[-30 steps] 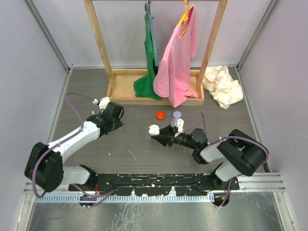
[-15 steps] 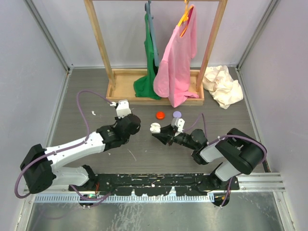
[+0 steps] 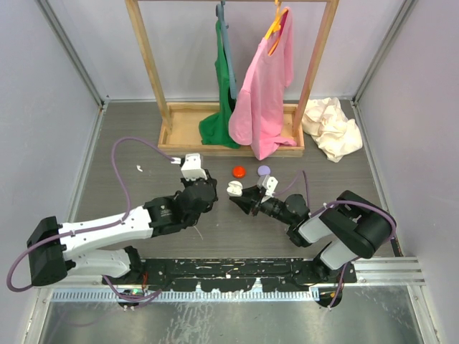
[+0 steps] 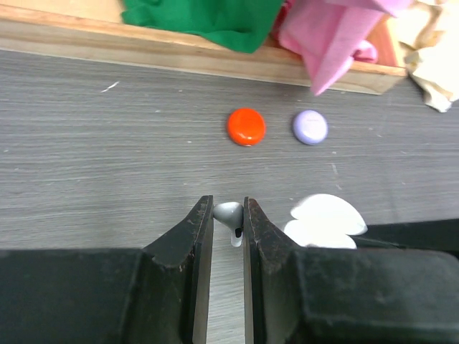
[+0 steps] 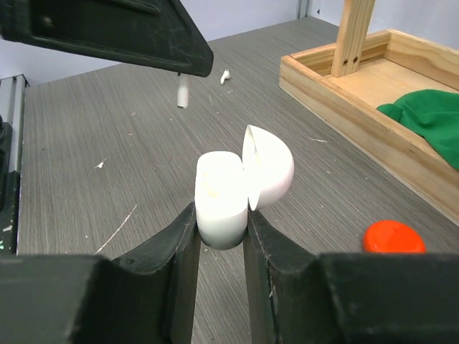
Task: Insert the wireless bluetooth earbuds into the charging case
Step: Place the earbud in the charging case.
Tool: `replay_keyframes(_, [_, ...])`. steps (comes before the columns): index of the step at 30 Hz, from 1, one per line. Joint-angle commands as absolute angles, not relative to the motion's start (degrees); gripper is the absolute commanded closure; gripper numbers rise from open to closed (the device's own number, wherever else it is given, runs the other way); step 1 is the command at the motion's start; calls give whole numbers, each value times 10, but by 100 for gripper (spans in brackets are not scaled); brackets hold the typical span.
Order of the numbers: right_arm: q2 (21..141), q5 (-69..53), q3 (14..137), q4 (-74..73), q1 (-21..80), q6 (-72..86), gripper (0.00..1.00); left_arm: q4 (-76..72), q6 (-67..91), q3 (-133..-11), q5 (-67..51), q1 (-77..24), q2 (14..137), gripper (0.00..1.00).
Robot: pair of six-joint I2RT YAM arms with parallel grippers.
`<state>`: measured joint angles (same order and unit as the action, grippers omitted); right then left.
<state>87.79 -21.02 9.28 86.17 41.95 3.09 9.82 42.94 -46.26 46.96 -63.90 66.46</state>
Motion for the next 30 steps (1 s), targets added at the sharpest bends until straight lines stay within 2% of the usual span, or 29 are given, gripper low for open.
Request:
replay_keyframes(1, [880, -189, 85, 964, 422, 19, 94, 5, 398, -482, 510, -668, 648, 82])
replay_keyframes(11, [878, -188, 84, 970, 421, 21, 94, -77, 365, -476, 493, -687, 672, 82])
replay_keyframes(30, [867, -179, 78, 969, 421, 22, 94, -101, 375, -481, 482, -687, 737, 82])
